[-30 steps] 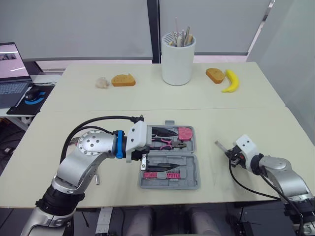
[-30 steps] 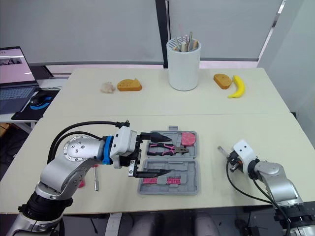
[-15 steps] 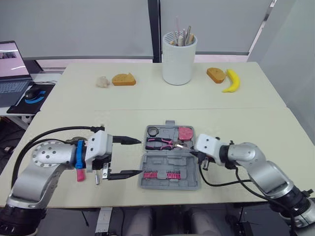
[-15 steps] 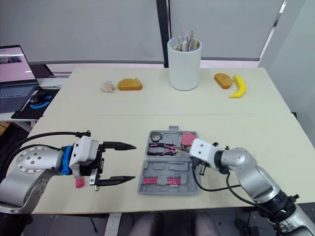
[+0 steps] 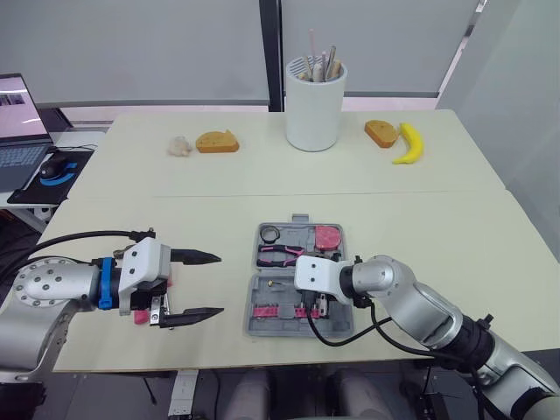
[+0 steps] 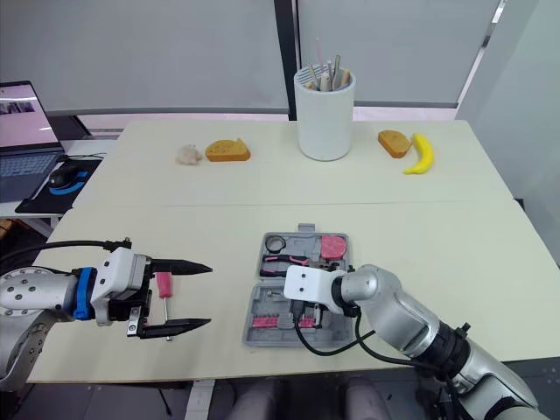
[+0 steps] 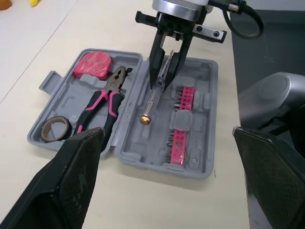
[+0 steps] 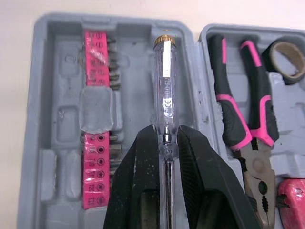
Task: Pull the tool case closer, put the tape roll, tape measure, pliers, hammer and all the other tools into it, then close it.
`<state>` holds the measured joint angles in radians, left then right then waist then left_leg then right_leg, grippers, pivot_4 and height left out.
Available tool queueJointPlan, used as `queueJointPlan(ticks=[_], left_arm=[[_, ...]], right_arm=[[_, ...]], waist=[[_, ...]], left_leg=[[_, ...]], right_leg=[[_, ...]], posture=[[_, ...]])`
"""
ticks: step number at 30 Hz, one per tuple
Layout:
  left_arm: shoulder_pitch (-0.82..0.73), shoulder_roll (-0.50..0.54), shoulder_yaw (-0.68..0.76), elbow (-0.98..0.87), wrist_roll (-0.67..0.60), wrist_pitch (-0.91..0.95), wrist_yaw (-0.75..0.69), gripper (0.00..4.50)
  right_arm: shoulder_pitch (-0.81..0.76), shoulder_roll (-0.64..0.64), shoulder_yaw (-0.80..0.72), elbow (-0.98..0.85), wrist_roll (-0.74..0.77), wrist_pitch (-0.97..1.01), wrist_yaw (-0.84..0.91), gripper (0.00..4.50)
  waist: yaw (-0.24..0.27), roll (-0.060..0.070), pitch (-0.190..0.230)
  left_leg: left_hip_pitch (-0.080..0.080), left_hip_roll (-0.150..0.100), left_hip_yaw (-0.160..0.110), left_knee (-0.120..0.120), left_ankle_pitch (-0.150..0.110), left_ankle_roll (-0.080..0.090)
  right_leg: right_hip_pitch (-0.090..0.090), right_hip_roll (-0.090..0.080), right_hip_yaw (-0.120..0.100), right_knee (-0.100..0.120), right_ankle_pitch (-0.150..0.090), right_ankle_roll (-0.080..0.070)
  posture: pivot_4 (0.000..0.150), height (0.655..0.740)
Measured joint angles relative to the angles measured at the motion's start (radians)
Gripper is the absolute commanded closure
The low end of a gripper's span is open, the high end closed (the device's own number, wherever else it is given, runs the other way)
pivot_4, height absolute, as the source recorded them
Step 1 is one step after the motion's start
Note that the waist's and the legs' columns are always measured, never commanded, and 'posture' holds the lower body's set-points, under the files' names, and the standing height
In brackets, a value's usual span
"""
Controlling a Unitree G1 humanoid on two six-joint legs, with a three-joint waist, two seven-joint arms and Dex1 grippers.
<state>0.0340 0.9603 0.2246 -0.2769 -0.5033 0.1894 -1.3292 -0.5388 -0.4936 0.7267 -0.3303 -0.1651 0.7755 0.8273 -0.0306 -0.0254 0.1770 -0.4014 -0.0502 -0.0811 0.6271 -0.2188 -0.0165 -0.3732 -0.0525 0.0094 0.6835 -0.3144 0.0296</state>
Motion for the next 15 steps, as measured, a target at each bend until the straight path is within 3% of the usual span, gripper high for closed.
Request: queueJointPlan(ticks=[9,15], left_arm=[[0.027,0.007,0.003,-0.005,0.000,0.003,-0.014,0.00],[0.037,0.007,0.005,-0.005,0.002,0.002,-0.011,0.00]], right_arm=[[-0.042,0.121,0.082,0.120,-0.077,-0.020,-0.034,4.18],[-0.044,0.136,0.083,0.147,-0.118,-0.038,-0.046,4.18]], waist=[[-0.001,0.000,0.000],[-0.001,0.000,0.000]], left_leg=[[0.000,0.001,0.000,0.000,0.000,0.000],[0.000,0.001,0.000,0.000,0.000,0.000]], right_leg=[[-0.001,0.000,0.000,0.000,0.001,-0.001],[-0.001,0.001,-0.001,0.000,0.001,-0.001]], posture=[[0.150,0.7400],[0.150,0.7400]])
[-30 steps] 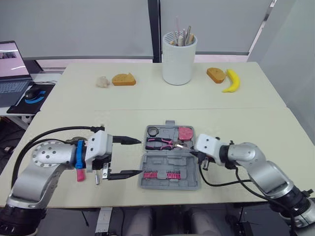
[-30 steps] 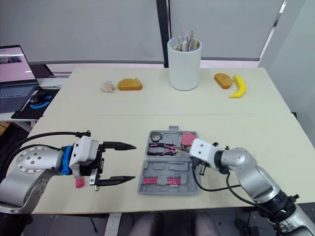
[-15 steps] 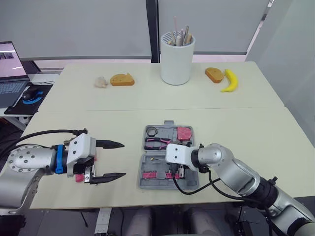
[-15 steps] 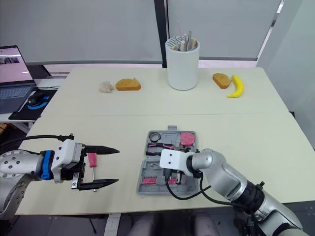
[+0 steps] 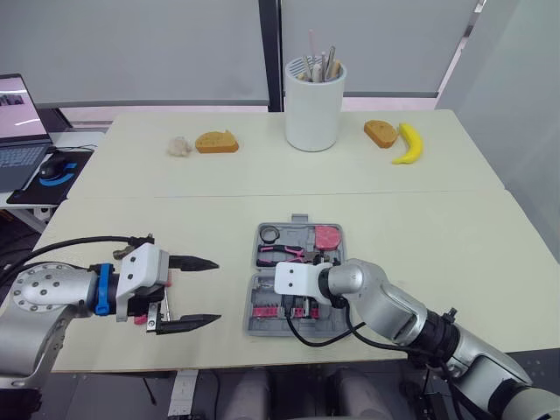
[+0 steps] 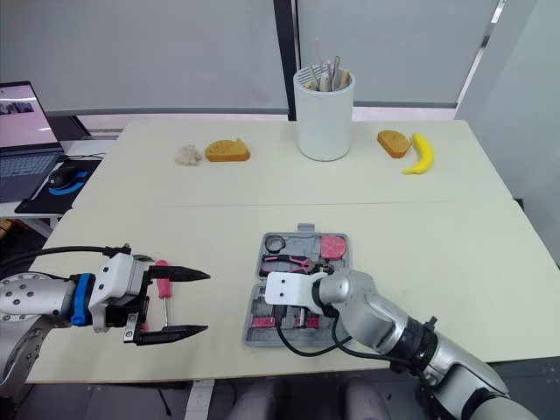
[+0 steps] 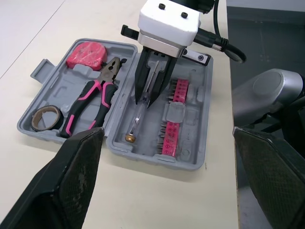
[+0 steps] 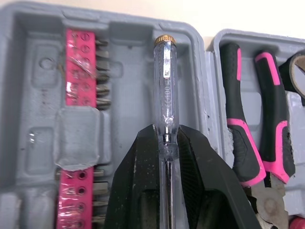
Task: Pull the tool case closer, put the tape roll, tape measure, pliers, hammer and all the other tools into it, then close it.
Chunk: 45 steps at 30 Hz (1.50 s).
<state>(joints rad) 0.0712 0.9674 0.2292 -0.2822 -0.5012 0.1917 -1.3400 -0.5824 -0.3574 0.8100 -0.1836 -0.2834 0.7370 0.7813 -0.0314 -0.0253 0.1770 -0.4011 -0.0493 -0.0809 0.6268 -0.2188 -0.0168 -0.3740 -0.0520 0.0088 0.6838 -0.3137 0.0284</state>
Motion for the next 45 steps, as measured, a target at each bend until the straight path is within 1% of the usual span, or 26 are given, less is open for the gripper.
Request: queueJointPlan(ticks=[15,17,21,31,34,38,40,45], left_arm=[[0.008,0.000,0.000,-0.001,0.018,-0.007,0.018,0.00],[0.008,0.000,0.000,-0.001,0.019,-0.008,0.019,0.00],[0.008,0.000,0.000,-0.001,0.020,-0.010,0.020,0.00],[0.004,0.000,0.000,0.000,0.028,-0.026,0.022,0.00],[-0.007,-0.002,-0.001,0.005,0.034,-0.028,0.021,0.00],[-0.019,-0.010,-0.011,0.008,0.038,-0.031,0.021,0.00],[-0.022,-0.011,-0.021,0.015,0.041,-0.034,0.020,0.00],[-0.040,-0.011,-0.028,0.021,0.045,-0.048,0.020,0.00]], right_arm=[[-0.021,0.022,0.003,0.081,-0.054,-0.081,0.012,4.18],[-0.021,0.029,0.003,0.084,-0.058,-0.091,0.013,3.45],[-0.021,0.044,0.002,0.092,-0.060,-0.107,0.014,2.64],[-0.024,0.030,-0.032,0.072,-0.067,-0.114,0.027,2.64],[-0.015,0.027,-0.065,0.047,-0.049,-0.114,0.030,3.19],[0.002,0.015,-0.075,0.047,-0.047,-0.114,0.040,4.13],[0.012,0.011,-0.080,0.047,-0.048,-0.114,0.045,4.49],[0.018,0.017,-0.082,0.048,-0.048,-0.116,0.042,4.49]], waist=[[0.000,0.000,0.000],[0.000,0.000,0.000],[0.000,0.000,0.000],[0.000,0.000,0.000],[0.000,0.000,0.000],[0.000,0.000,0.000],[0.000,0.000,0.000],[0.000,0.000,0.000]], left_leg=[[0.000,0.000,0.000,0.000,0.000,0.000],[0.000,0.000,0.000,0.000,0.000,0.000],[0.000,0.000,0.000,0.000,0.000,0.000],[0.000,0.000,0.000,0.000,0.000,0.000],[0.000,0.000,0.000,0.000,0.000,0.000],[0.000,0.000,0.000,0.000,0.000,0.000],[0.000,0.000,0.000,0.000,0.000,0.000],[0.000,0.001,0.000,0.000,0.000,0.000]], right_leg=[[0.000,0.000,0.000,0.000,0.000,0.000],[0.000,0.000,0.000,0.000,0.000,0.000],[0.000,0.000,0.000,0.000,0.000,0.000],[0.000,0.000,0.000,0.000,0.000,0.000],[0.000,0.000,0.000,0.000,0.000,0.000],[0.000,0.000,0.000,0.000,0.000,0.000],[0.000,0.000,0.000,0.000,0.000,0.000],[0.000,0.001,0.000,0.000,0.000,0.000]], posture=[[0.150,0.7400],[0.150,0.7400],[0.150,0.7400],[0.150,0.7400],[0.150,0.7400],[0.150,0.7400],[0.150,0.7400],[0.150,0.7400]])
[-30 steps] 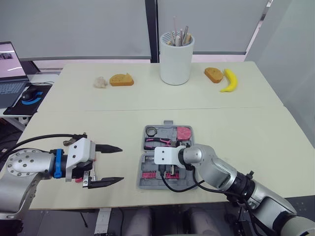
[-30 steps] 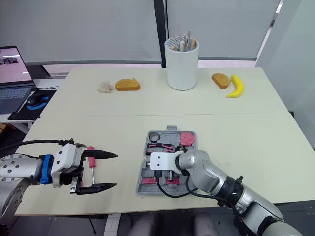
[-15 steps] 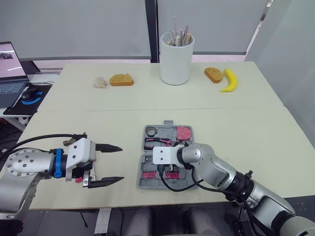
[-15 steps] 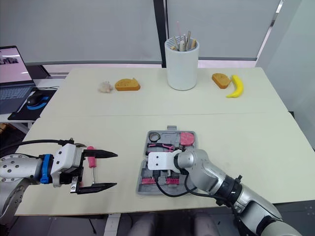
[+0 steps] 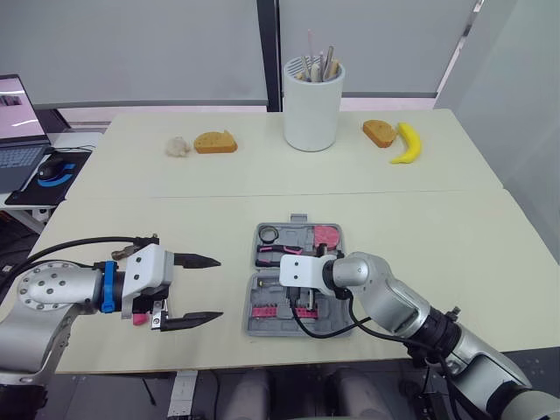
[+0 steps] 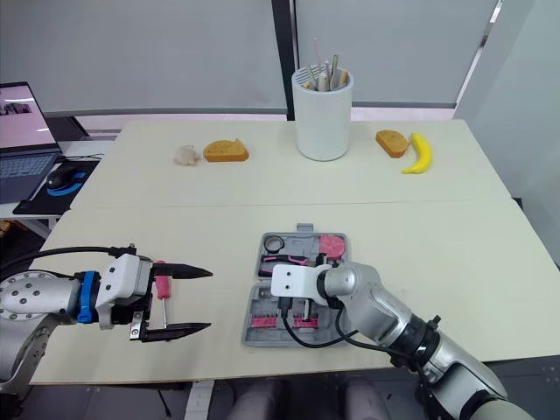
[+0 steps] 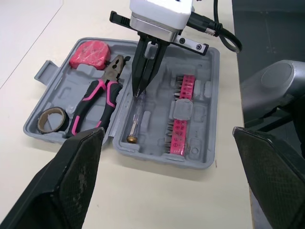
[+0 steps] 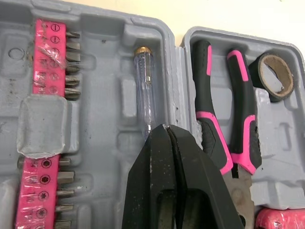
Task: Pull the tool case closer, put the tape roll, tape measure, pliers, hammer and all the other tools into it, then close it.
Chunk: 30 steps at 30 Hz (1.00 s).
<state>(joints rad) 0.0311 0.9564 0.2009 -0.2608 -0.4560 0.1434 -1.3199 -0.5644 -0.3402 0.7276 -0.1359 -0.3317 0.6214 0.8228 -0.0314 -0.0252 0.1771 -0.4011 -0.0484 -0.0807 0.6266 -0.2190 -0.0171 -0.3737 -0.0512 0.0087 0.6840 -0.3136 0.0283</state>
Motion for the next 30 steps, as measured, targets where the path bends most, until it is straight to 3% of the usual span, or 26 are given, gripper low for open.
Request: queueJointPlan(ticks=[30], left_arm=[[-0.015,-0.016,-0.017,0.022,0.016,-0.003,0.002,0.00]], right_arm=[[0.044,0.014,-0.033,0.075,0.002,-0.087,-0.025,4.49]], waist=[[-0.001,0.000,0.000]], left_leg=[[0.001,0.001,0.000,0.000,0.000,0.000]], right_leg=[[0.000,0.001,0.000,0.000,0.000,0.000]], posture=[[0.150,0.7400]])
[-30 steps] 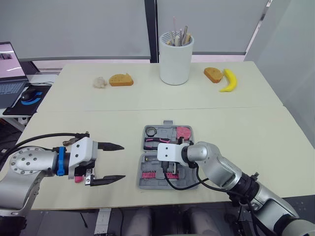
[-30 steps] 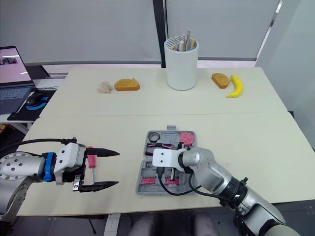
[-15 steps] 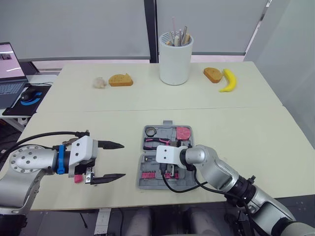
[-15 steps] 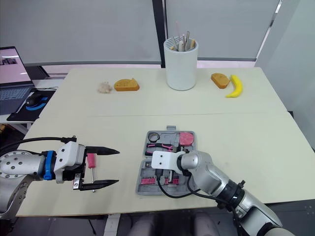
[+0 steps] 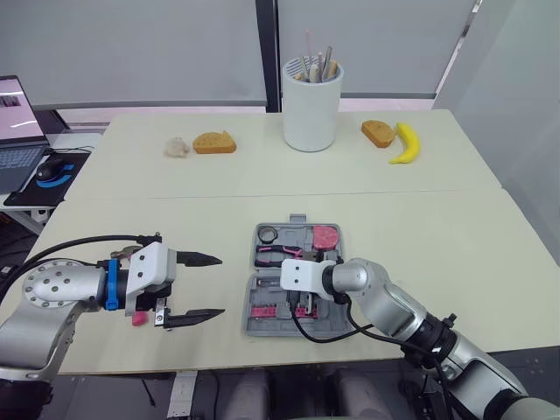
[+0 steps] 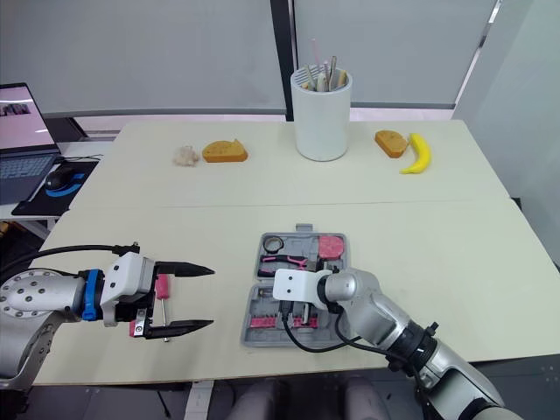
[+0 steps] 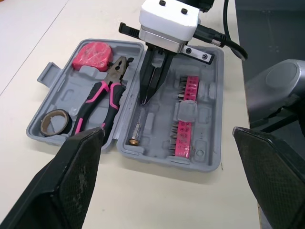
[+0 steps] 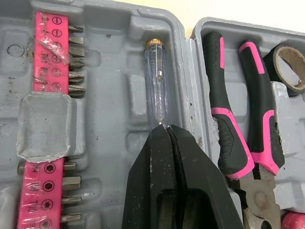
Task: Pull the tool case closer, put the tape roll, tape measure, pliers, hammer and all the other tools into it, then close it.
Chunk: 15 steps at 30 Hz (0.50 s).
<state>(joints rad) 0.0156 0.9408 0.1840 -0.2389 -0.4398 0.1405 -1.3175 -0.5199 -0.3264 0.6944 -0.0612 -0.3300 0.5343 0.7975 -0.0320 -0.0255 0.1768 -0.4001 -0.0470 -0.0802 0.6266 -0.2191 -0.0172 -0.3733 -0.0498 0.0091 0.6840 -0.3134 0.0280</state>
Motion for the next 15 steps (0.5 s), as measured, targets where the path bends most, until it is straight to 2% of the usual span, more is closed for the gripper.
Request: queueJointPlan(ticks=[6,10,15], left_arm=[[0.000,0.000,0.011,0.001,-0.010,0.013,0.019,0.00],[0.017,0.035,0.072,0.003,-0.046,0.085,0.019,0.00],[0.033,0.099,0.212,0.078,-0.112,0.223,0.019,0.00]], right_arm=[[0.000,-0.023,-0.131,-0.067,0.112,-0.002,0.053,4.49],[0.038,-0.151,-0.314,-0.188,0.288,-0.033,0.169,3.76],[0.126,-0.380,-0.573,-0.252,0.507,0.017,0.326,2.60]], waist=[[0.001,0.000,0.000],[0.003,0.000,0.000],[0.006,0.000,0.001]], left_leg=[[-0.001,0.000,0.000,0.000,0.000,0.000],[-0.001,0.000,0.000,0.000,0.000,0.000],[-0.001,0.001,0.000,0.000,0.000,0.000]], right_leg=[[0.000,0.000,0.000,0.000,0.000,0.000],[0.001,0.000,0.000,-0.001,0.000,0.000],[0.002,0.000,-0.001,-0.002,0.000,0.000]], posture=[[0.150,0.7400],[0.150,0.7400],[0.150,0.7400]])
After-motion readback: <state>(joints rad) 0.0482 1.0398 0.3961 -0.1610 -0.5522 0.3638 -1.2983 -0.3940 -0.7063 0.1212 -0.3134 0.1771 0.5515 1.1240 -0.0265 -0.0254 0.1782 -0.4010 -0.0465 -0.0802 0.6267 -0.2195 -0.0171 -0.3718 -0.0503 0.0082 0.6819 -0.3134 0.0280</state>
